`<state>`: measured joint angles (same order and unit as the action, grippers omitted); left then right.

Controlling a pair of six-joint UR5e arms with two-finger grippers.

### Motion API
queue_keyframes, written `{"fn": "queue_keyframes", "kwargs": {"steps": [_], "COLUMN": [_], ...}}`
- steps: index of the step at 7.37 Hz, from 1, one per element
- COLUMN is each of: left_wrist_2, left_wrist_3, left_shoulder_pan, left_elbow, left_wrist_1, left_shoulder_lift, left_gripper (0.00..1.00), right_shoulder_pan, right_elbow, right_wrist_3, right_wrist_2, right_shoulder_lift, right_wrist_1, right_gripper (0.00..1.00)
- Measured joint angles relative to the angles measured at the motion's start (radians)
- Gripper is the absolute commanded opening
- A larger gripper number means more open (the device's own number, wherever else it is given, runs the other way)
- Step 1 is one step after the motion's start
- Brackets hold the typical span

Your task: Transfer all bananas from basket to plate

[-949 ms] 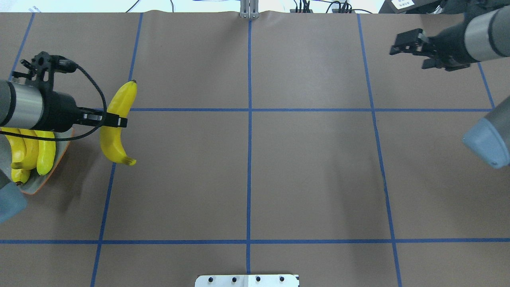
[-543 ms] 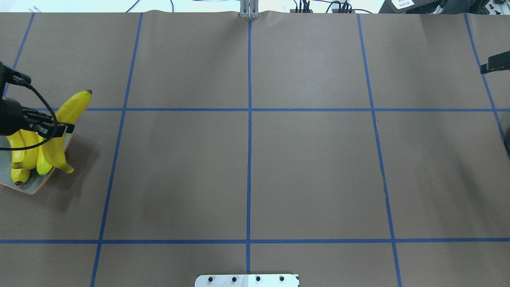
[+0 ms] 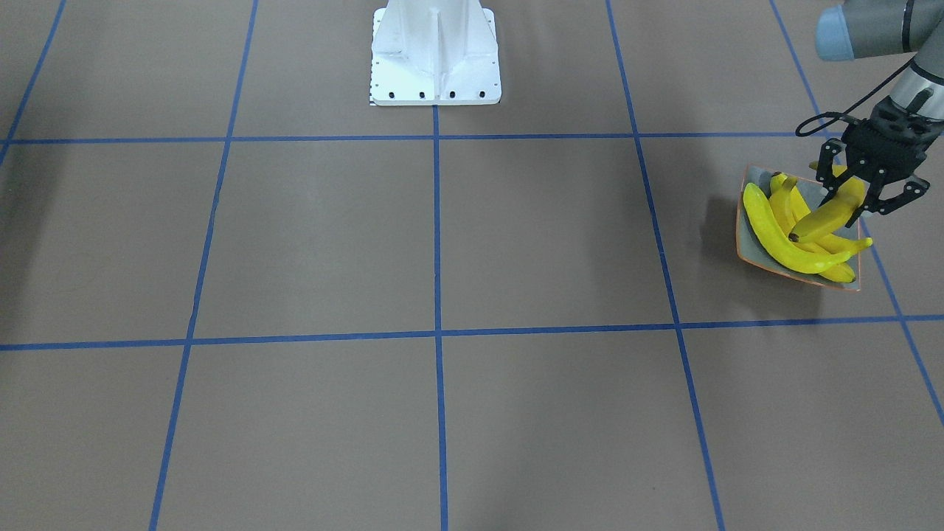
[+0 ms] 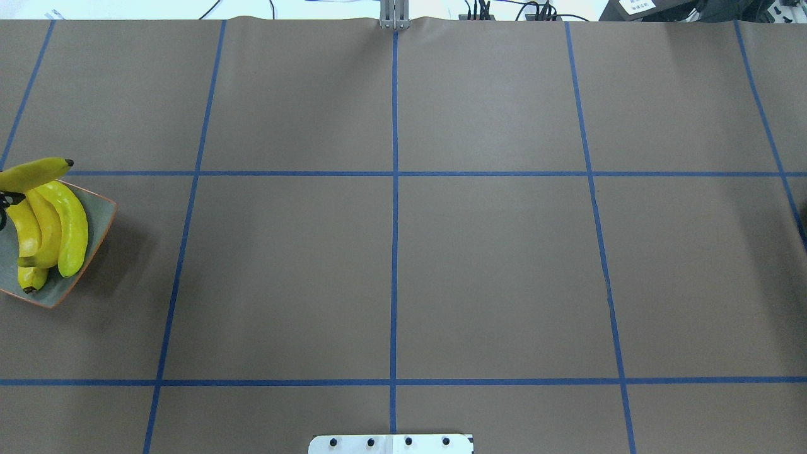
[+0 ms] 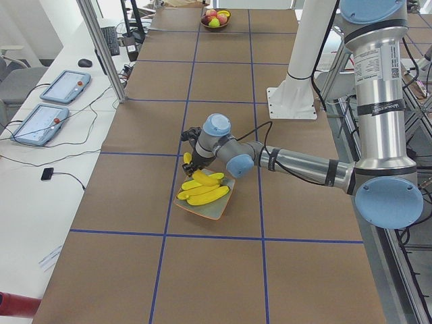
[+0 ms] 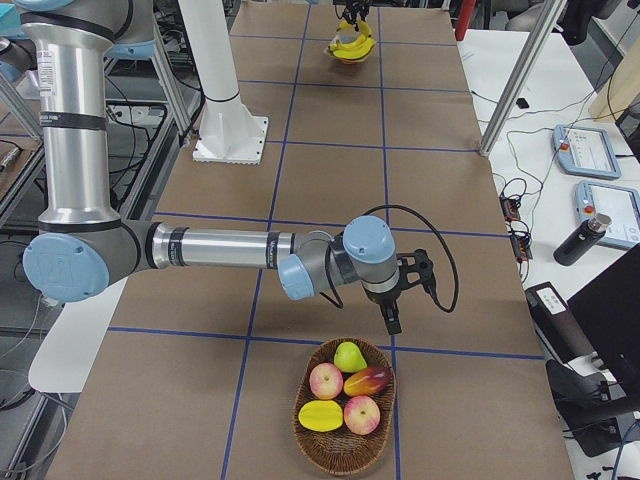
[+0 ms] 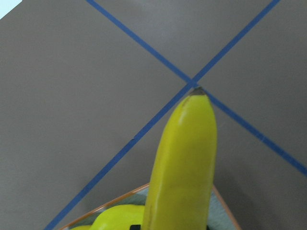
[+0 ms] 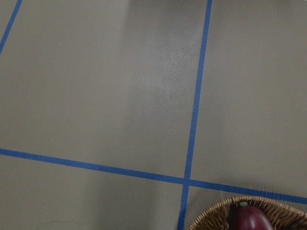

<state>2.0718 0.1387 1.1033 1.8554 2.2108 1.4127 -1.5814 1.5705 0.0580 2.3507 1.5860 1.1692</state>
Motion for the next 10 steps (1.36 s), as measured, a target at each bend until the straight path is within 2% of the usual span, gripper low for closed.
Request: {"fn": "queue_keyframes", "kwargs": {"steps": [1, 2, 4, 5, 8, 9, 10], "left_wrist_2": [-0.003, -0.001, 0.012, 0.034, 0.100, 0.105, 0.109], "left_wrist_3": [0.034, 0.057, 0.077, 0.078, 0.079, 0.079, 0.077], "left_shoulder_pan": [0.001, 0.000, -0.003, -0.003, -0.003, -0.003, -0.003], "left_elbow": [-0.031, -0.054, -0.076, -0.081, -0.084, -0.083, -0.082], "left_wrist_1": [0.005, 0.008, 0.004, 0.002, 0.006, 0.007, 0.007], "left_shoulder_lift": [0.006, 0.012, 0.019, 0.023, 0.025, 0.025, 0.026], "left_gripper": [0.00, 0.12, 0.50, 0.61, 0.72, 0.89, 0.99], "right_shoulder_pan": [-0.024, -0.046, -0.064, -0.066, -0.069, -0.071, -0.071], "right_elbow": [-0.026, -0.046, -0.058, -0.059, -0.059, -0.059, -0.059], "right_wrist_3": [-0.073, -0.126, -0.161, -0.164, -0.165, -0.165, -0.166], "right_wrist_2": [0.003, 0.005, 0.005, 0.004, 0.003, 0.002, 0.002], "right_shoulder_lift": [0.001, 0.001, 0.001, 0.001, 0.000, 0.000, -0.001], "right_wrist_1": [0.001, 0.002, 0.004, 0.004, 0.003, 0.003, 0.003], "right_gripper": [1.00, 1.00, 1.00, 1.00, 1.00, 1.00, 1.00]}}
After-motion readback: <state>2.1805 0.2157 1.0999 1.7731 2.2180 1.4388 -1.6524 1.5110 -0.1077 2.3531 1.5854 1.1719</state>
